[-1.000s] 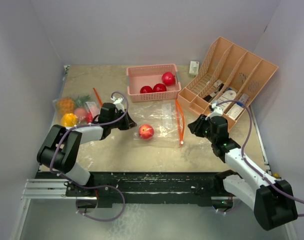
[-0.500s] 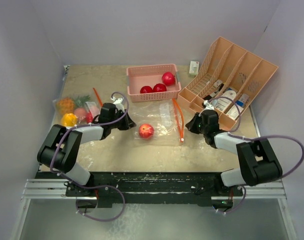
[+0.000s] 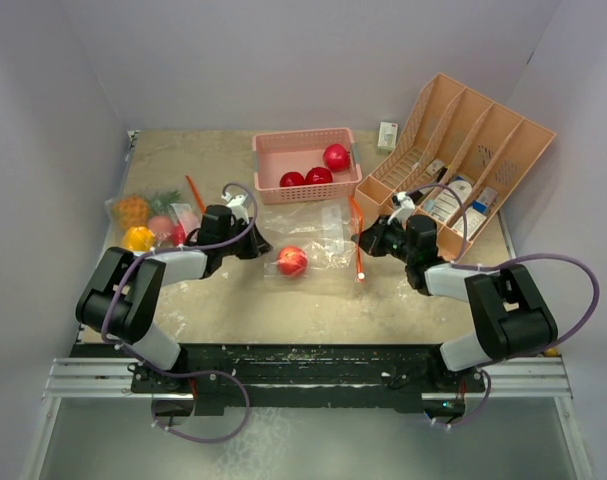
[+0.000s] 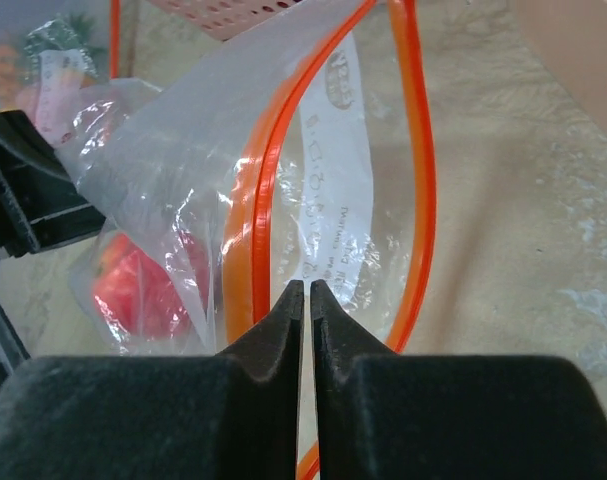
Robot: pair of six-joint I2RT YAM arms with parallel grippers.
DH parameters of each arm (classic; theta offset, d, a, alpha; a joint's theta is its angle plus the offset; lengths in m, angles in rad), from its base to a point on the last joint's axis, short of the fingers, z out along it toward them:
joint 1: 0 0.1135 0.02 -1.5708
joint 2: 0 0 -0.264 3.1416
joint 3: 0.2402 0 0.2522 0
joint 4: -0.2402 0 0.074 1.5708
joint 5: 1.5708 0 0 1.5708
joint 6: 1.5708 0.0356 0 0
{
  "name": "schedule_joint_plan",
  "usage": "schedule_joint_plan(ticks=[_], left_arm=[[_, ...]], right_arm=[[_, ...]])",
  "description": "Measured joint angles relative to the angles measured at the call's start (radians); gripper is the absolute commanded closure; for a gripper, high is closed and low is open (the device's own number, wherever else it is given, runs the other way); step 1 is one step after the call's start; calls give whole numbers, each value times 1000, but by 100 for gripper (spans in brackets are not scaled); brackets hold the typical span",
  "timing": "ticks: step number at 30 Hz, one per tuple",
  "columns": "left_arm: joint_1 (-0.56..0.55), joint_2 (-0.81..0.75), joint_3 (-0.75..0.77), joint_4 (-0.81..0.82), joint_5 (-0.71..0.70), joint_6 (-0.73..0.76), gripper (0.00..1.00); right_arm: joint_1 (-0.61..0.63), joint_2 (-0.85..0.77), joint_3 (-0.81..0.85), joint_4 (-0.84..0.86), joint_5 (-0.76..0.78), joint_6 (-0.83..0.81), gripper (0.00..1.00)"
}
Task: Open the zip-top bag and remove the fake food
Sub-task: Pick up the fake fruit from the zipper food storage bag.
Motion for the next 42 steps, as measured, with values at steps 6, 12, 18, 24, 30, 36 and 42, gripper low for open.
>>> schedule_joint_plan(ticks=[6, 12, 18, 24, 30, 36, 42], left_arm=[[0, -36, 48, -21, 6, -11, 100], [0, -154, 130, -61, 31, -23, 100], [-4, -217, 166, -75, 58, -27, 100], [-9, -183, 166, -105, 57, -27, 100], [-9, -105, 142, -98, 54, -27, 100], [-9, -48, 132, -94, 50, -27, 100], [-9, -30, 132, -78, 45, -27, 100]], right_arm=[[0, 22, -26, 101, -64, 5, 84], [0, 105, -37, 193, -121, 42, 78], [0, 183, -55, 318, -171, 101, 77], [0, 238, -58, 412, -203, 140, 75], [0, 243, -69, 464, -225, 167, 65], [0, 235, -81, 472, -232, 172, 39], [10, 257, -81, 492, -264, 171, 24]])
